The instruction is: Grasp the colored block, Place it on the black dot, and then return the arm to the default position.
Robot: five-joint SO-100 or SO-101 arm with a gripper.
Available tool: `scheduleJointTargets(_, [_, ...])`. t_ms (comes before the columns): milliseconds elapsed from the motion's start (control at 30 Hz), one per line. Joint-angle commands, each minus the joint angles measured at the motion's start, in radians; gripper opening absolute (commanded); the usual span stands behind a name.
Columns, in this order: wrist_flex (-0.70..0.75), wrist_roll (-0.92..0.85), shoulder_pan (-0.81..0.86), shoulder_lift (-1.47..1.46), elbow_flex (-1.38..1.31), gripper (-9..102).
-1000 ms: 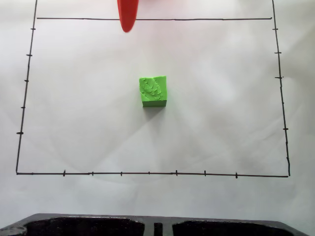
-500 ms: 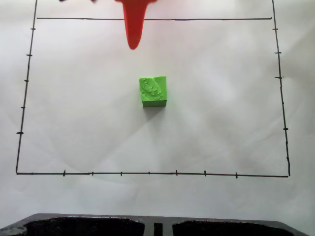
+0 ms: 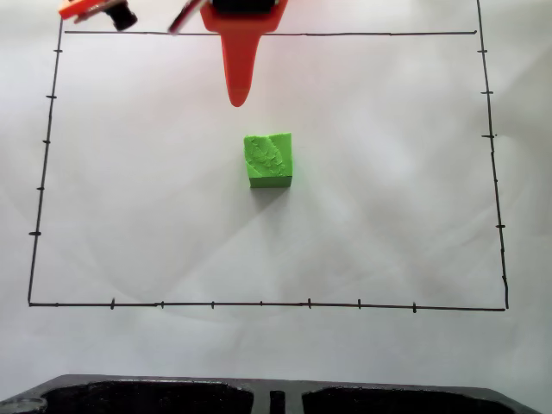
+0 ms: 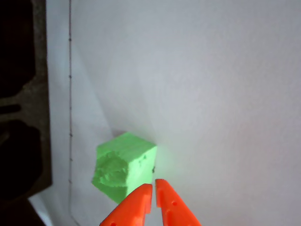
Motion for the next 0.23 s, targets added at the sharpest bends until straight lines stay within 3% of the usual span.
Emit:
scheduleJointTargets(0, [-0.011,0.026,0.031,0.015,-0.005,0])
scheduleJointTargets(200, [-0.012,0.012,0.017,0.015,-0.005,0])
